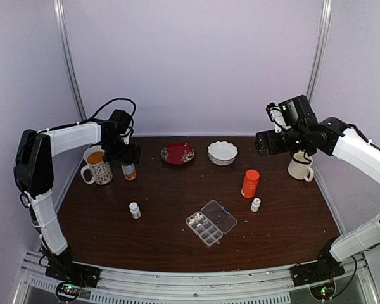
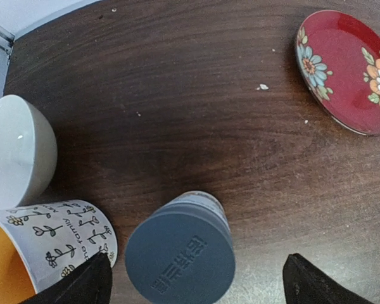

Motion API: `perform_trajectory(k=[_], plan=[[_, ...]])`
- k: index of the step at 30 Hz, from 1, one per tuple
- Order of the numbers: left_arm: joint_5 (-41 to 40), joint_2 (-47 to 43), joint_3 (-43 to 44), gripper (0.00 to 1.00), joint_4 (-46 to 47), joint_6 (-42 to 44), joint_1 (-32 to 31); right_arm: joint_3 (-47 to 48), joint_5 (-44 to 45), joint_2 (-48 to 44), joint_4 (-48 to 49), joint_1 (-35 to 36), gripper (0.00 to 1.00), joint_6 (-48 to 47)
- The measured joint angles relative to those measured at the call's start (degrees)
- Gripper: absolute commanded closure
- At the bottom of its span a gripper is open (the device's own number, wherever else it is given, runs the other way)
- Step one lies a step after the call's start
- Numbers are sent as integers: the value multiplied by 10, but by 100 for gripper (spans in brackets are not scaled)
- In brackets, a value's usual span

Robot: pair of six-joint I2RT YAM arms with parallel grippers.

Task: Sort the pills into containers
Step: Pick up the pill bottle from the center of the board.

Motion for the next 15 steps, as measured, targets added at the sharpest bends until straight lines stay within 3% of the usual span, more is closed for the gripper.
perform_trajectory(k=[5, 11, 15], plan=[[-1, 15, 0, 8, -5, -6, 6, 0, -13, 0, 2, 0, 0, 0], [3, 25, 0, 31, -7, -10, 17, 3, -25, 3, 2, 0, 2, -4], [11, 32, 0, 40, -7, -11, 19, 15, -37, 13, -1, 0, 3, -5]])
